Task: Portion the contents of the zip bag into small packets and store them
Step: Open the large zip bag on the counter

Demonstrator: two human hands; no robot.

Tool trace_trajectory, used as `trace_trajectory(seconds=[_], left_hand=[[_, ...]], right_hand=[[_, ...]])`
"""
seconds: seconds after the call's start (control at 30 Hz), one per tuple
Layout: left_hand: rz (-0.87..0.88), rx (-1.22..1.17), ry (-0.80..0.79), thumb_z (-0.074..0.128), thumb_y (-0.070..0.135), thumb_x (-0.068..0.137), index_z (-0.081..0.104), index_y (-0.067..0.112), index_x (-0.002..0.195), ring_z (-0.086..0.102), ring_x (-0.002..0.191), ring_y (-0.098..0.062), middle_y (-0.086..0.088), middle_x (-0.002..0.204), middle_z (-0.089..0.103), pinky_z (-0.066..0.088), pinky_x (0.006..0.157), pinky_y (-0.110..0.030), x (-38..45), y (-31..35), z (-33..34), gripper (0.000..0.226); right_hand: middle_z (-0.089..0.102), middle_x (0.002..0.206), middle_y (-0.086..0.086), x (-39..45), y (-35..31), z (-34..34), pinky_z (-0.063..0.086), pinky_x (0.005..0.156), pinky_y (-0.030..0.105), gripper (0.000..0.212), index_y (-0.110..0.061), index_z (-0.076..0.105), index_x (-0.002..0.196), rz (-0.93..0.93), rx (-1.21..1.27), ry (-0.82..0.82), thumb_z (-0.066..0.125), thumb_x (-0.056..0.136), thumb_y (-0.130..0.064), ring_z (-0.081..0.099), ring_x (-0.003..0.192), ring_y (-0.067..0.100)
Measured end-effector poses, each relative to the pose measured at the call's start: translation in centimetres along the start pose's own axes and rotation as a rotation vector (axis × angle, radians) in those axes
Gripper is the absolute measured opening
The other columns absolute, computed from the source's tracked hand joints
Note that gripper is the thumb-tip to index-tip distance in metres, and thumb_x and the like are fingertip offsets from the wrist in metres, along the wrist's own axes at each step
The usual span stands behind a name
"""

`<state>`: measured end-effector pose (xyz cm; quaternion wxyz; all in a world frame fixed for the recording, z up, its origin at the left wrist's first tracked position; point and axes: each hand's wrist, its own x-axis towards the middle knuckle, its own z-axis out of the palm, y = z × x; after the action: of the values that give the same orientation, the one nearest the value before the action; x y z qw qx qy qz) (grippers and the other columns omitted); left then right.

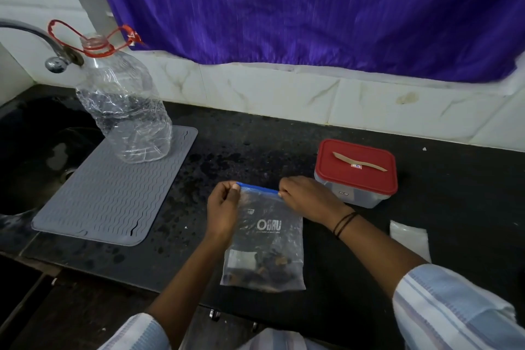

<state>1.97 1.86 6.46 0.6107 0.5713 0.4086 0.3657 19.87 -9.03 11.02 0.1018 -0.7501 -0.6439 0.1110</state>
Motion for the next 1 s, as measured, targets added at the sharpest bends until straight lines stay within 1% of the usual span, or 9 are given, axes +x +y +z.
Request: trace_trajectory(seconds=[0.13, 0.3, 0.4, 0.5, 0.57, 0.63, 0.73, 0.87, 1.0], left_hand=[[-0.042, -0.055, 0.061, 0.051, 0.014, 0.103, 0.053, 0.015, 0.077, 0.041, 0.058, -0.005, 0.004, 0.067, 0.047, 0.039, 0.06, -0.027, 0.0, 0.1, -0.6, 0.027], [-0.125, -0.108, 0.065, 0.05, 0.009, 0.1, 0.053, 0.01, 0.076, 0.041, 0.06, -0.012, 0.0, 0.065, 0.047, 0.038, 0.06, -0.03, -0.5, 0.7, -0.4, 0.024], [-0.095, -0.053, 0.007, 0.055, 0.012, 0.096, 0.059, 0.011, 0.081, 0.051, 0.067, -0.018, -0.003, 0.072, 0.056, 0.044, 0.064, -0.034, -0.1, 1.6, -0.4, 0.016], [0.138, 0.212, -0.08, 0.064, 0.018, 0.093, 0.066, 0.019, 0.096, 0.062, 0.079, -0.01, 0.002, 0.089, 0.068, 0.051, 0.074, -0.025, 0.5, 2.7, -0.5, 0.004], [0.428, 0.504, -0.149, 0.068, 0.022, 0.091, 0.068, 0.018, 0.104, 0.064, 0.081, -0.005, 0.005, 0.092, 0.069, 0.051, 0.072, -0.019, 1.1, 3.8, -0.3, 0.013], [0.617, 0.779, -0.335, 0.067, 0.037, 0.09, 0.071, 0.02, 0.101, 0.063, 0.078, -0.007, 0.006, 0.091, 0.07, 0.053, 0.068, -0.025, 1.8, 4.9, 0.4, 0.021], [0.641, 1.139, -0.583, 0.054, 0.059, 0.088, 0.07, 0.027, 0.092, 0.065, 0.075, -0.014, 0.006, 0.085, 0.07, 0.055, 0.064, -0.034, 2.3, 6.0, 1.7, 0.036], [0.553, 1.324, -0.684, 0.059, 0.048, 0.093, 0.066, 0.022, 0.1, 0.066, 0.087, -0.026, -0.004, 0.097, 0.069, 0.056, 0.074, -0.039, 2.3, 7.0, 3.1, 0.027], [0.336, 1.334, -0.869, 0.053, 0.034, 0.1, 0.057, 0.014, 0.087, 0.064, 0.089, -0.031, -0.013, 0.095, 0.065, 0.052, 0.078, -0.041, 2.1, 7.5, 4.0, 0.023]], right_hand=[[0.056, 0.087, 0.001, -1.8, 1.7, 0.1, 0.032, 0.063, 0.032, 0.018, -0.022, 0.04, 0.084, 0.046, -0.047, -0.006, 0.043, 0.1, -0.029, 0.046, 0.075, 0.014], [0.056, 0.084, 0.003, -3.4, 2.1, 0.3, 0.034, 0.057, 0.034, 0.012, -0.017, 0.044, 0.092, 0.064, -0.12, 0.007, 0.041, 0.101, -0.025, 0.046, 0.067, 0.017], [0.058, 0.088, 0.005, -3.7, 1.9, 0.4, 0.037, 0.058, 0.037, 0.011, -0.013, 0.047, 0.097, 0.03, -0.153, 0.048, 0.04, 0.101, -0.019, 0.046, 0.069, 0.018], [0.055, 0.09, 0.004, -4.0, 1.6, 0.3, 0.042, 0.06, 0.038, 0.008, -0.014, 0.049, 0.098, 0.029, -0.134, 0.093, 0.042, 0.1, -0.015, 0.046, 0.073, 0.017], [0.053, 0.091, 0.003, -4.1, 1.2, 0.3, 0.04, 0.06, 0.037, 0.007, -0.015, 0.05, 0.099, 0.019, -0.134, 0.121, 0.043, 0.098, -0.012, 0.049, 0.077, 0.019], [0.053, 0.09, 0.002, -4.0, 0.8, 0.4, 0.031, 0.06, 0.032, 0.007, -0.015, 0.05, 0.098, 0.005, -0.134, 0.141, 0.046, 0.096, -0.01, 0.049, 0.078, 0.02], [0.054, 0.092, 0.003, -3.9, 0.4, 0.3, 0.032, 0.061, 0.031, 0.007, -0.016, 0.051, 0.098, 0.015, -0.1, 0.167, 0.047, 0.095, -0.011, 0.05, 0.078, 0.02], [0.054, 0.098, 0.001, -3.9, 0.0, 0.7, 0.043, 0.062, 0.033, 0.01, -0.017, 0.053, 0.104, 0.052, -0.061, 0.218, 0.045, 0.099, -0.015, 0.051, 0.079, 0.017], [0.053, 0.101, 0.003, -3.6, -0.9, 1.7, 0.047, 0.064, 0.037, 0.011, -0.016, 0.054, 0.108, 0.098, -0.039, 0.292, 0.048, 0.099, -0.018, 0.054, 0.082, 0.021]])
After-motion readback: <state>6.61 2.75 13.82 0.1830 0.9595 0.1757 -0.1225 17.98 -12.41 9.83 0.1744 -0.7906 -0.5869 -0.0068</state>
